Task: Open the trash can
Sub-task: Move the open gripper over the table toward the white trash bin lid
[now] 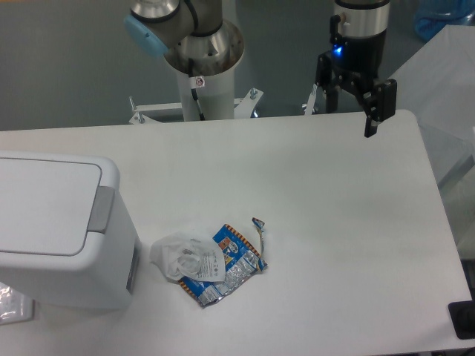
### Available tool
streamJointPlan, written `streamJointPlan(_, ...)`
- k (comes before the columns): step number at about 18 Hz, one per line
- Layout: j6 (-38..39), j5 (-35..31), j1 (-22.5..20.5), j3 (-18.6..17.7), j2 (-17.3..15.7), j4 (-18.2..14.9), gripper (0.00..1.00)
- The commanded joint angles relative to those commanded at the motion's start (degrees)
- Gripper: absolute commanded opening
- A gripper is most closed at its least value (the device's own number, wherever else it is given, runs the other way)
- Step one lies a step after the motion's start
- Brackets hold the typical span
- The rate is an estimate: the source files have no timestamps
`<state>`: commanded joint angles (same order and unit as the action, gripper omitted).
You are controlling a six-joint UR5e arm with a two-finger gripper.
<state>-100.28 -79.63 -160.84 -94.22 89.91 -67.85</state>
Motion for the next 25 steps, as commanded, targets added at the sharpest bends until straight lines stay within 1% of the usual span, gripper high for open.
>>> streamJointPlan(6, 0.9, -0.1, 0.3, 0.7, 0.2, 0.0, 1.00)
streamJointPlan(7, 2.3, 0.0, 0.3, 1.2, 0.3, -0.1, 1.00)
streamJointPlan(9, 9.2, 0.3, 0.9, 2.0, 1.1, -0.1, 1.00)
streamJointPlan(11, 16.5, 0.3, 2.5, 2.7, 1.3, -0.1, 1.00)
streamJointPlan(14, 23.0, 0.4, 4.1, 4.6, 2.2, -0.2, 1.00)
streamJointPlan(18, 36.1, 0.4, 8.1, 6.8, 3.8, -0.1, 1.00)
streamJointPlan(20, 40.5, 0.4, 9.7, 8.0, 4.6, 0.0, 1.00)
streamJointPlan(21, 43.0, 0.5, 10.5, 8.4, 4.9, 0.7, 1.00)
streamJointPlan(23, 49.6, 0.8, 12.7, 8.4, 5.7, 4.6, 1.00)
streamJointPlan(25, 57.5, 1.3, 14.3, 8.4, 6.6, 7.5, 1.00)
